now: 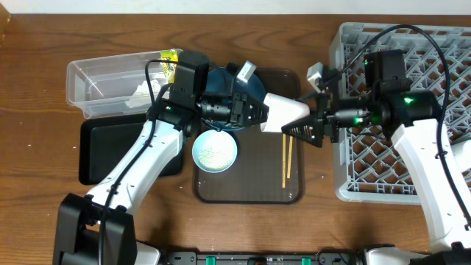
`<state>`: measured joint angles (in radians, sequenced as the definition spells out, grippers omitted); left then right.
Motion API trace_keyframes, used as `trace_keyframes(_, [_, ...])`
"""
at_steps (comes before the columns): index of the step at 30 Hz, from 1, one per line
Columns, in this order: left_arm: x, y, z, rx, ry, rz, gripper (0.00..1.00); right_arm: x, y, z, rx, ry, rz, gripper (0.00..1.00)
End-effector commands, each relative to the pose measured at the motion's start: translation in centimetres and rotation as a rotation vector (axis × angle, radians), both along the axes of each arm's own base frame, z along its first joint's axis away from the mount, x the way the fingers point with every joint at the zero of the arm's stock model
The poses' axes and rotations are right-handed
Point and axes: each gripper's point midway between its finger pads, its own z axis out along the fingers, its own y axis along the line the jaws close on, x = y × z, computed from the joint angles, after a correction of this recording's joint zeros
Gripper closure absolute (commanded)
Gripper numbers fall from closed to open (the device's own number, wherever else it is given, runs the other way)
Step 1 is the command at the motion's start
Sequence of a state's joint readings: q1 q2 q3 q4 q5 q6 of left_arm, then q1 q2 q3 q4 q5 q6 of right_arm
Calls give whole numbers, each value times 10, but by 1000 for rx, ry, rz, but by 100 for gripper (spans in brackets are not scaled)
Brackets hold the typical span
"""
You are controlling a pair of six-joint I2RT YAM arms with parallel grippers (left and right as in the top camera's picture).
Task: Sort waste into correct bins and load items into the dishwasher rack
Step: 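Pass the pink cup from the left gripper to the right gripper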
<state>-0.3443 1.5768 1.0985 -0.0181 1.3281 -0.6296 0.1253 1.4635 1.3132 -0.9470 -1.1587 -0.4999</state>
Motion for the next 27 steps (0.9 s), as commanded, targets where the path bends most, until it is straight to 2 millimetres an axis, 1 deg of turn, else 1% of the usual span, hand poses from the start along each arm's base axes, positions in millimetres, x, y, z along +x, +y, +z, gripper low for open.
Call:
trace_keyframes(1, [-1,-1,2,-13,1,-20,94,4,-5,4,23,-30,-7,21])
trace_keyframes(9, [0,-2,4,-17,-2,-17,94,2,-4,4,22,-33,0,25])
trace_keyframes(15, [6,-4,16,-45,-12,-5,94,2,-4,4,22,-31,0,27])
trace_keyframes(19, [7,-4,17,-47,-14,-4,94,2,-4,4,22,-31,0,31])
trace_keyframes(23, [6,-4,16,-46,-11,-5,94,3,-4,4,22,-37,-1,31])
trace_keyframes(27, [6,-4,16,-45,-8,-4,94,3,-2,9,48,-55,12,31])
